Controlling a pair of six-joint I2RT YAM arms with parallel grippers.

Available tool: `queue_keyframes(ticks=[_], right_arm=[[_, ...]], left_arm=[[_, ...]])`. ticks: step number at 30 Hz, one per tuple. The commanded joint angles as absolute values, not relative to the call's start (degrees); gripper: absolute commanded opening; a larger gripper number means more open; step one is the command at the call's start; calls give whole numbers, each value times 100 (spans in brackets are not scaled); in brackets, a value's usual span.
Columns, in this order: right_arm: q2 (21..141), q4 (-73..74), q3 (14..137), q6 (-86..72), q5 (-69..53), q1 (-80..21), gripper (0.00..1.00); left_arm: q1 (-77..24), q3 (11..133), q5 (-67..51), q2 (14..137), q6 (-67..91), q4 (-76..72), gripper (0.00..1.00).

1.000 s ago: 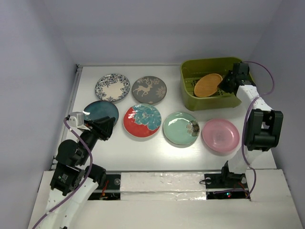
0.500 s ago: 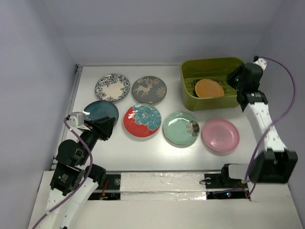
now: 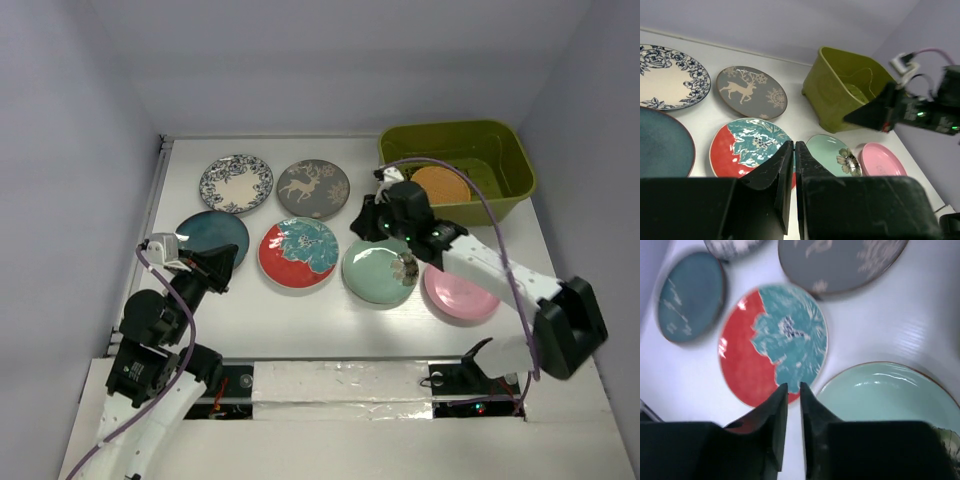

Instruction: Place the plates into the plastic bin on the countertop

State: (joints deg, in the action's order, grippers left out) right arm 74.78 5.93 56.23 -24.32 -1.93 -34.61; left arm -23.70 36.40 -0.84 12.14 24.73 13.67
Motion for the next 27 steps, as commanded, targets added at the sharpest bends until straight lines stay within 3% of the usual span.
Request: queue_keyframes(ticks=[1,2,3,6,20,27], right_arm=[[8135,562,6098,-2004,-553,-3673,24],[8321,641,6221,-1969,-615,-3674,42],[8489,746,6423,-1925,-537,-3735,51],[9113,948,6705,-1837,-440,-3788,62],[11311,1371,7919,-1626,-474,-3788,68],[11347,310,7340,-1819,-1826,-3840,60]], left_arm=[[-2408,3753,-61,1283,2479,1222,5],[-2408,3753,-62,1283,2470,1213,5],[-2408,3753,-53,1275,2478,1204,6],[-2408,3753,-61,1257,2479,1195,8],[-2408,3744,-97,1231,2452,1178,9],[-2408,3753,-114,1318,2461,1186,10]])
